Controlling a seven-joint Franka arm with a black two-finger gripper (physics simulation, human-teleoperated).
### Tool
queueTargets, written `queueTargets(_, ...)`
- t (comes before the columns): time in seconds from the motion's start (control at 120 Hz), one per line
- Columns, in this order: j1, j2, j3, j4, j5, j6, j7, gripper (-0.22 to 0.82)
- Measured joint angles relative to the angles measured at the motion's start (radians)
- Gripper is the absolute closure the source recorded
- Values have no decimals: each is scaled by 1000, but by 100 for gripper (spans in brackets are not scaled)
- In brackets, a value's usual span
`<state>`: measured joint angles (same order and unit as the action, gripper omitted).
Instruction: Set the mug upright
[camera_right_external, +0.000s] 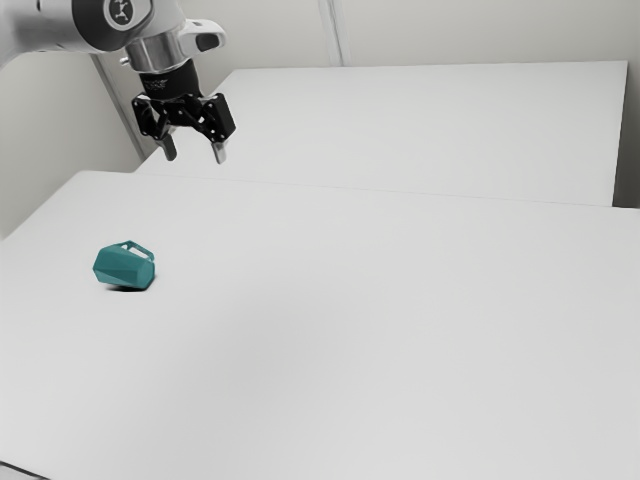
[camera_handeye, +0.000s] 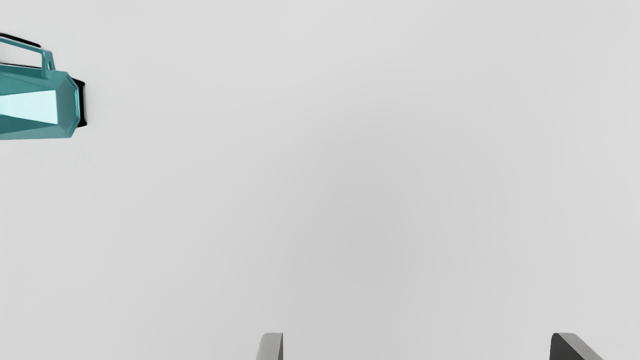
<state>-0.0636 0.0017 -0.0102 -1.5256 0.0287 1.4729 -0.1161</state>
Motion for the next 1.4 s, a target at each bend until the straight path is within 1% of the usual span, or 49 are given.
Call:
queueTargets(0.233, -17, -2, 23, 0, 4, -2, 2, 2)
queueTargets(0.658, 19, -9, 17, -6, 4, -12, 46, 3)
queueTargets(0.9, 69, -9, 14, -8, 6, -17, 78, 3)
queueTargets(1.183, 152, -2, 13, -11, 7, -14, 126, 3)
queueTargets(1.4, 198, 11, 36, -4, 7, -8, 167, 3)
